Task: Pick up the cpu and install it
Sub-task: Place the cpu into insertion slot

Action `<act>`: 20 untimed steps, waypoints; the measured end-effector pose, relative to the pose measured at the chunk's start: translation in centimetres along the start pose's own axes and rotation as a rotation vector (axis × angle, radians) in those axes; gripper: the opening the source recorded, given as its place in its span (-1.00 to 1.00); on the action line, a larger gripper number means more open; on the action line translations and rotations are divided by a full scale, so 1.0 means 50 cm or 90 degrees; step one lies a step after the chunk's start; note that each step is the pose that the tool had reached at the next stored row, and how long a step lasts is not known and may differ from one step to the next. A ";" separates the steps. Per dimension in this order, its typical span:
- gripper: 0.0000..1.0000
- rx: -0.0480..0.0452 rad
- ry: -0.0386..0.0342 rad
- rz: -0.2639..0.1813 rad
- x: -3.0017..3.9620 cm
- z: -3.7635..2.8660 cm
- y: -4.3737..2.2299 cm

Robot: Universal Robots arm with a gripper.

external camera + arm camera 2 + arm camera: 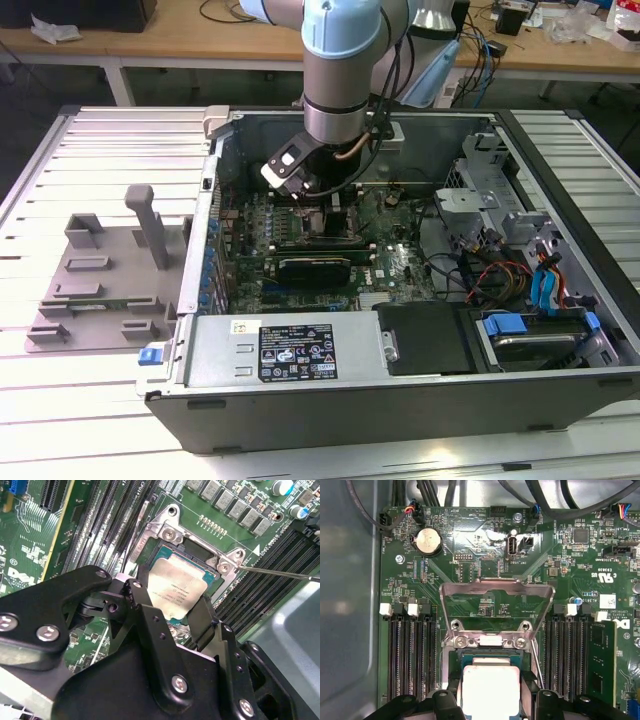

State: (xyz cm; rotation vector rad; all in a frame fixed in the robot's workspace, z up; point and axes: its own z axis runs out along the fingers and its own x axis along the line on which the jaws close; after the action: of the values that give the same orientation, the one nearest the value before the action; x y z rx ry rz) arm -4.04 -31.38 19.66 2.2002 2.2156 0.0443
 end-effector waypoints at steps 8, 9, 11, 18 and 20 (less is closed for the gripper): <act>0.10 0.0004 -0.0004 0.000 0.000 0.007 0.001; 0.10 0.0005 -0.0005 0.000 -0.001 0.008 0.001; 0.10 0.0007 -0.0007 0.000 -0.001 0.008 0.001; 0.24 -0.0001 0.0004 0.000 0.000 -0.014 0.002; 0.24 -0.0001 0.0003 0.000 0.000 -0.020 0.003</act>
State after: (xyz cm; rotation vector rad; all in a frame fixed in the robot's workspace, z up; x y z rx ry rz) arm -3.94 -31.36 20.65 2.2001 2.2159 0.0450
